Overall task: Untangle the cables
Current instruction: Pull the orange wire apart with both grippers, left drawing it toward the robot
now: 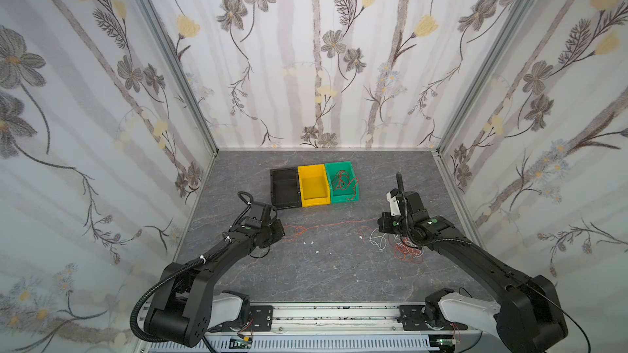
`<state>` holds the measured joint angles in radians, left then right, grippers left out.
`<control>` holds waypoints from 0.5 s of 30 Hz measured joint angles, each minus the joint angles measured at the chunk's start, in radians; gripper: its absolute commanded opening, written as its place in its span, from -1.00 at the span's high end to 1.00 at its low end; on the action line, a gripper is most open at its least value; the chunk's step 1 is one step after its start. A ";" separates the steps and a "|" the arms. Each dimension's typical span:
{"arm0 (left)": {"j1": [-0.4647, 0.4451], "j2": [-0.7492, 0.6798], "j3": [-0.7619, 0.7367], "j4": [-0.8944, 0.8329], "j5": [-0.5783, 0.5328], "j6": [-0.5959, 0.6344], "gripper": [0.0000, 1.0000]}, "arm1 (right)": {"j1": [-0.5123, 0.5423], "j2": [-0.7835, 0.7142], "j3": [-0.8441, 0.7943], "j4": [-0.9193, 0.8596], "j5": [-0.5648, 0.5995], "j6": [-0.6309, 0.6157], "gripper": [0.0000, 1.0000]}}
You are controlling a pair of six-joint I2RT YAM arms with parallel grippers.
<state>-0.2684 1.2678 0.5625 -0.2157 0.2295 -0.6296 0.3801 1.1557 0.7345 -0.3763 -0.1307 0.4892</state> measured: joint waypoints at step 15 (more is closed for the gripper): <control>0.017 -0.067 -0.010 -0.004 0.041 -0.007 1.00 | -0.093 0.007 -0.008 -0.020 -0.104 0.016 1.00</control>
<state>-0.2516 1.2011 0.5529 -0.2199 0.2707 -0.6369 0.2874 1.1629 0.7265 -0.3965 -0.2348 0.5049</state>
